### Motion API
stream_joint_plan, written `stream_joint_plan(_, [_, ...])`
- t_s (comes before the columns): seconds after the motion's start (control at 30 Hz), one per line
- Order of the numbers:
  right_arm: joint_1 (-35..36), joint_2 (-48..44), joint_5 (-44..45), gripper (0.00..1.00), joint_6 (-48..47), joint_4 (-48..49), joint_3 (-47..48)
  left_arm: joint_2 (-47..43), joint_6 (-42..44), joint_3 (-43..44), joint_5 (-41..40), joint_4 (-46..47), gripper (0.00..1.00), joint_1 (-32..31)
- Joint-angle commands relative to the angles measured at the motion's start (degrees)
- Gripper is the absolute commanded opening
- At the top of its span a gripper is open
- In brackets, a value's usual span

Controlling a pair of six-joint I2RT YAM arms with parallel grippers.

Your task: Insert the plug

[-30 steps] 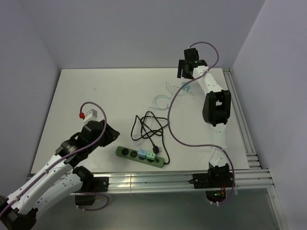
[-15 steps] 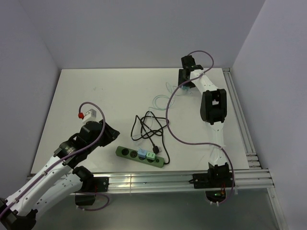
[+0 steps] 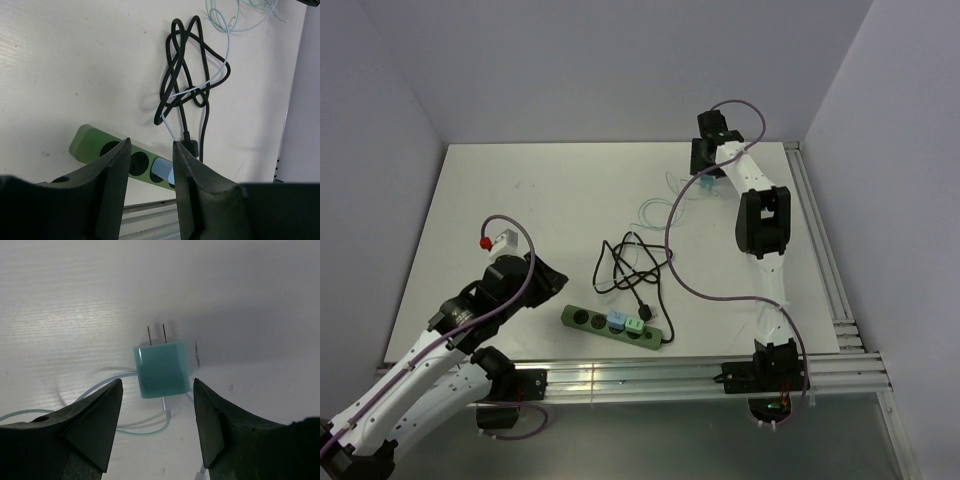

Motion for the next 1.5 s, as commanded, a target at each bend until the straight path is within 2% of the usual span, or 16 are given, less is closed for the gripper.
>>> stream_joint_plan(0.0, [-0.05, 1.68, 0.7, 0.65, -0.72, -2.06, 3.72, -0.37, -0.11, 0.18, 0.4, 0.38, 0.44, 0.18])
stream_joint_plan(0.3, [-0.05, 3.44, 3.51, 0.6, -1.86, -4.44, 4.0, -0.37, -0.38, -0.17, 0.93, 0.47, 0.45, 0.18])
stream_joint_plan(0.33, [-0.05, 3.53, 4.21, 0.59, -2.04, -4.44, 3.64, -0.37, -0.46, -0.17, 0.93, 0.38, 0.44, 0.18])
stream_joint_plan(0.37, [-0.05, 3.44, 4.74, 0.53, -2.13, -4.26, 3.38, -0.37, -0.46, -0.08, 0.93, 0.38, 0.44, 0.18])
stream_joint_plan(0.43, [-0.05, 2.21, 5.36, 0.51, -2.65, -2.08, 1.19, -0.46, -0.2, 0.01, 0.84, 0.38, 0.45, 0.18])
stream_joint_plan(0.57, [0.13, 0.19, 4.83, 0.38, -3.09, 1.01, -0.4, -0.02, -0.11, 0.27, 0.84, 0.12, 0.44, 0.18])
stream_joint_plan(0.63, [0.39, -1.65, 3.96, 0.17, -3.01, 2.67, -1.88, 0.07, -0.2, 0.53, 0.76, -0.23, 0.44, 0.18])
stream_joint_plan(0.67, [0.65, -3.14, 3.87, 0.02, -3.18, 4.16, -3.64, 0.07, -0.29, 0.71, 0.49, -0.41, 0.44, 0.1])
stream_joint_plan(0.7, [1.27, -7.68, 3.95, 0.0, -3.44, 6.26, -6.09, 0.07, -0.38, 1.23, 0.32, -0.76, 0.44, 0.18])
stream_joint_plan(0.73, [2.75, -10.42, 4.47, 0.0, -4.4, 11.25, -11.95, -0.11, -0.2, 1.5, 0.06, -0.93, 0.44, 0.18])
stream_joint_plan(0.83, [5.31, -20.97, 5.44, 0.0, -6.08, 17.86, -19.62, -0.29, 1.28, 2.9, 0.31, -0.41, 0.44, 0.18])
stream_joint_plan(1.1, [10.67, -44.24, 4.76, 0.0, -8.9, 22.36, -30.89, 7.88, 9.28, 10.02, 15.83, 6.43, 0.41, 0.18])
stream_joint_plan(1.17, [10.76, -51.53, 0.2, 0.0, -9.42, 24.3, -36.33, 9.12, 10.08, 10.73, 19.63, 8.72, 0.41, 0.18])
stream_joint_plan(1.27, [12.08, -60.68, -13.41, 0.0, -13.0, 25.62, -43.72, 8.86, 10.61, 11.25, 25.97, 13.91, 0.44, 0.27])
stream_joint_plan(1.3, [14.0, -62.63, -19.11, 0.0, -15.72, 25.54, -45.39, 8.86, 10.87, 11.78, 27.98, 15.14, 0.45, 0.36])
stream_joint_plan(1.47, [23.32, -73.26, -30.93, 0.0, -20.93, 23.95, -55.94, 10.17, 11.14, 17.13, 31.86, 16.91, 0.51, 0.8])
